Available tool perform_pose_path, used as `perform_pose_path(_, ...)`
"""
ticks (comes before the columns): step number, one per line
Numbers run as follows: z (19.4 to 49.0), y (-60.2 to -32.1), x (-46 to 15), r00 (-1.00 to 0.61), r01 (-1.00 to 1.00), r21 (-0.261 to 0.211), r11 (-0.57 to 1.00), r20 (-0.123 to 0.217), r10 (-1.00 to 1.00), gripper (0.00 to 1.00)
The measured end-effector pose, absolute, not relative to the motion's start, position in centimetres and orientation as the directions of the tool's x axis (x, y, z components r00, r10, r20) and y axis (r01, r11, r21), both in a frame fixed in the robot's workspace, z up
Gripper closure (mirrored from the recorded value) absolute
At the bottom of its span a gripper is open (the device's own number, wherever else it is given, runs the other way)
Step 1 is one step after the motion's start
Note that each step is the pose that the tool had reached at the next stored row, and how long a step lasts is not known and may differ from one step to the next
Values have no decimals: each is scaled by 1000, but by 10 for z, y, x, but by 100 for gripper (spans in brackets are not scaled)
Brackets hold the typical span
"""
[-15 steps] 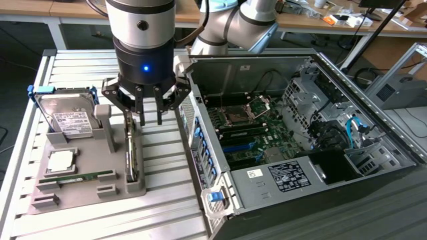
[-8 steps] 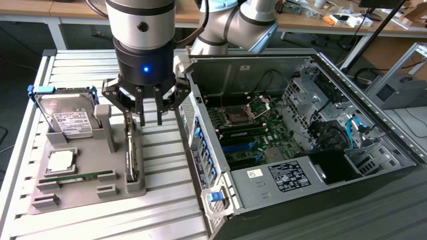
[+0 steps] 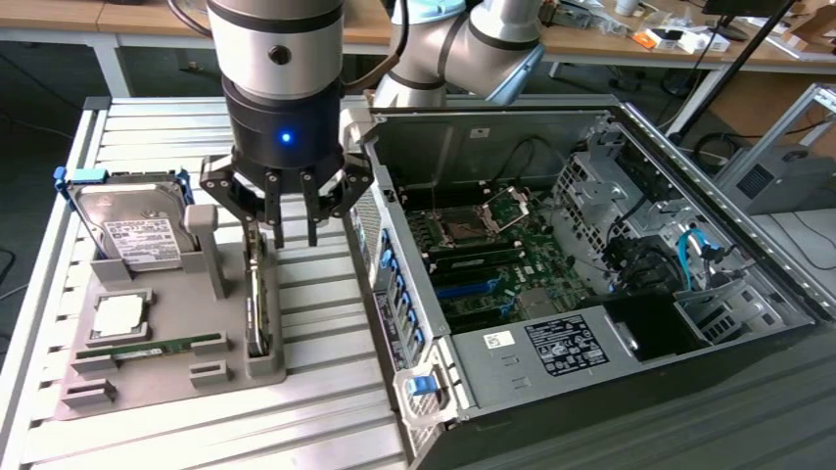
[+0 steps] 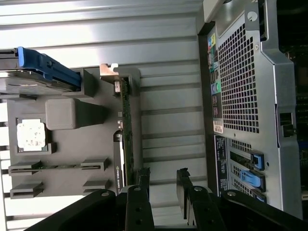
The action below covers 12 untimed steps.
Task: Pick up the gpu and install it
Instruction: 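Pick up the gpu and move the gpu toward the slot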
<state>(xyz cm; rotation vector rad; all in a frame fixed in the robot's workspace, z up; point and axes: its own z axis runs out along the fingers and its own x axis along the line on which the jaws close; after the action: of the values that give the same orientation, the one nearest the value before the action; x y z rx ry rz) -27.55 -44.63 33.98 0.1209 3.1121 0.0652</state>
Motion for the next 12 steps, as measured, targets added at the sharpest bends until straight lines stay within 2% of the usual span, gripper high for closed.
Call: perform_pose_path(12,338,-446,-275,-997,77,43,996,-25,78,64)
